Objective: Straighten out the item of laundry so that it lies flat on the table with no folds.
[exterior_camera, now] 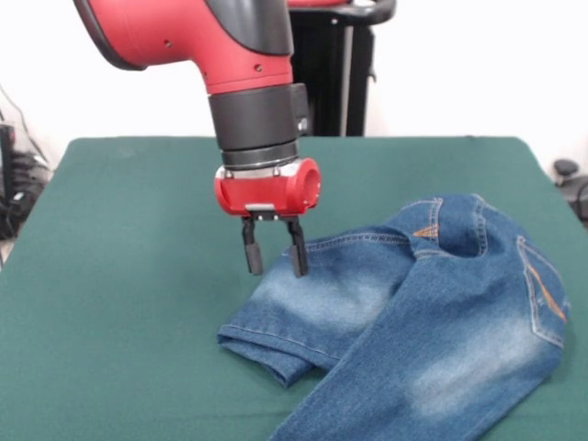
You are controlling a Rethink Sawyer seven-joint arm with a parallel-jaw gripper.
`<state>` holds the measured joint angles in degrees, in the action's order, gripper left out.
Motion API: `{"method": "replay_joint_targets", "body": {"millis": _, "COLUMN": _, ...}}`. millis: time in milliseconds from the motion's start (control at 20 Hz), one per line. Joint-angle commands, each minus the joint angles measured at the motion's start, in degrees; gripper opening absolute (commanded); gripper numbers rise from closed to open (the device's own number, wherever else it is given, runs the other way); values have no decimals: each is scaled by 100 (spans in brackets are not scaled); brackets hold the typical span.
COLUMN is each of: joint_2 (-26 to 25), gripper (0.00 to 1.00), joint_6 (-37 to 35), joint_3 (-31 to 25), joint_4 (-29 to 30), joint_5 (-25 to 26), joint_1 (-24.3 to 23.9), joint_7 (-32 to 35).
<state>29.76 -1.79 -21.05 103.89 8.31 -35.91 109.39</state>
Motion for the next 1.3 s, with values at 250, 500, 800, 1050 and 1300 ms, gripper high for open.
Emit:
{"method": "replay_joint_targets", "body": {"millis": 250, "joint_2": -537, "gripper": 100, "joint_6": -157, "joint_3": 44, "joint_4": 123, "joint_5": 209, "joint_1": 3, "joint_7": 481}}
{"method": "replay_joint_targets", "body": {"millis": 500, "joint_2": -879, "gripper": 100, "joint_6": 143, "joint_3": 72, "joint_4": -108, "joint_5": 266, "joint_1": 88, "joint_7": 559}}
{"method": "replay_joint_targets", "body": {"millis": 800, "joint_2": -1454, "gripper": 100, "joint_6": 445, "joint_3": 45, "joint_4": -536, "joint_5": 327, "joint_1": 141, "joint_7": 525}}
{"method": "replay_joint_targets", "body": {"millis": 1050, "joint_2": -1867, "gripper": 100, "joint_6": 571, "joint_3": -42, "joint_4": -850, "joint_5": 361, "joint_1": 160, "joint_7": 489}}
{"method": "replay_joint_targets", "body": {"millis": 1300, "joint_2": -1923, "gripper": 100, "joint_6": 589, "joint_3": -29, "joint_4": -941, "joint_5": 399, "joint_1": 160, "joint_7": 472}}
